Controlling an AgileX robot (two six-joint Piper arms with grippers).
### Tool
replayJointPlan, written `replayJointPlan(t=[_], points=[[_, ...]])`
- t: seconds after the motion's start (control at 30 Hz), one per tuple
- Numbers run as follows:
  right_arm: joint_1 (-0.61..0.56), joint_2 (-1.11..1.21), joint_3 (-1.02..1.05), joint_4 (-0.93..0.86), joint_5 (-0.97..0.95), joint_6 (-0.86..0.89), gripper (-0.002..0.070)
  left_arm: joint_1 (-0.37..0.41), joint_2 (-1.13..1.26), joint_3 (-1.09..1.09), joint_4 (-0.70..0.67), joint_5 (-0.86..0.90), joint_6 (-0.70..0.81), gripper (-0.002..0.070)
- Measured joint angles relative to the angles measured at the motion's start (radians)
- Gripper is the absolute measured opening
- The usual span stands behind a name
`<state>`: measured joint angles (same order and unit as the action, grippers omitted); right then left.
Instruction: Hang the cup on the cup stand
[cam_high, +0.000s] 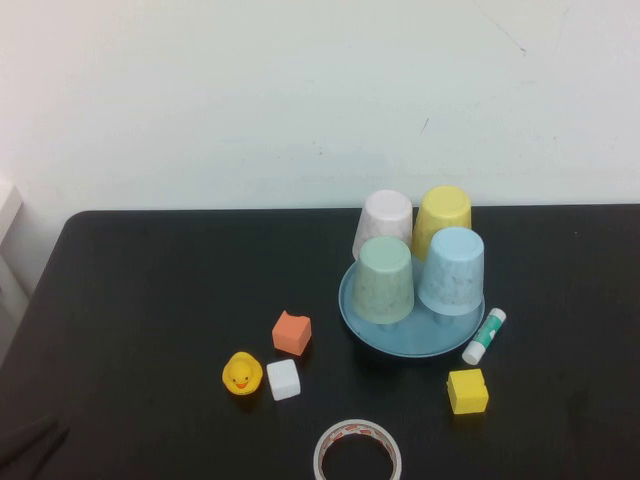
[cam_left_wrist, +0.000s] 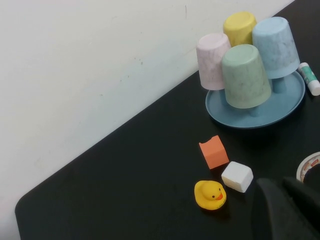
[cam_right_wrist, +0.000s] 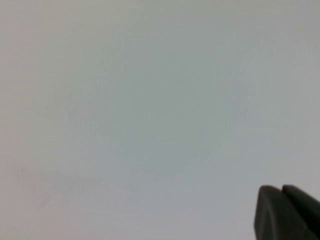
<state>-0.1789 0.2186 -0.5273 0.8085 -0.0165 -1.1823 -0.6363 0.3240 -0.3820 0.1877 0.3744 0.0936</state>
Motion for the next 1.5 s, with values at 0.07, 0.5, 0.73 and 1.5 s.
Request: replayJointPlan(t=[0.07,0.5,0.73,1.5], points=[[-0.027,-0.003,0.035,-0.380,0.196,0.468,-0.0001,0.000,0.000,0.000,0.000,0.000,0.000,-0.0001],[0.003,-0.196,0.526,-0.990,0.134,1.194,-0.0001,0.000,0.000,0.000,0.000,0.000,0.002,-0.0001],[0.048,-0.219,0.553,-0.949,0.129,1.063,-0.0001,0.000,0.000,0.000,-0.002,0.000,0.002,-0.0001],[0.083,-0.231,0.547,-0.967,0.363,1.345,-0.0001,0.000,0.000,0.000,-0.002,0.000,0.004,-0.0001]])
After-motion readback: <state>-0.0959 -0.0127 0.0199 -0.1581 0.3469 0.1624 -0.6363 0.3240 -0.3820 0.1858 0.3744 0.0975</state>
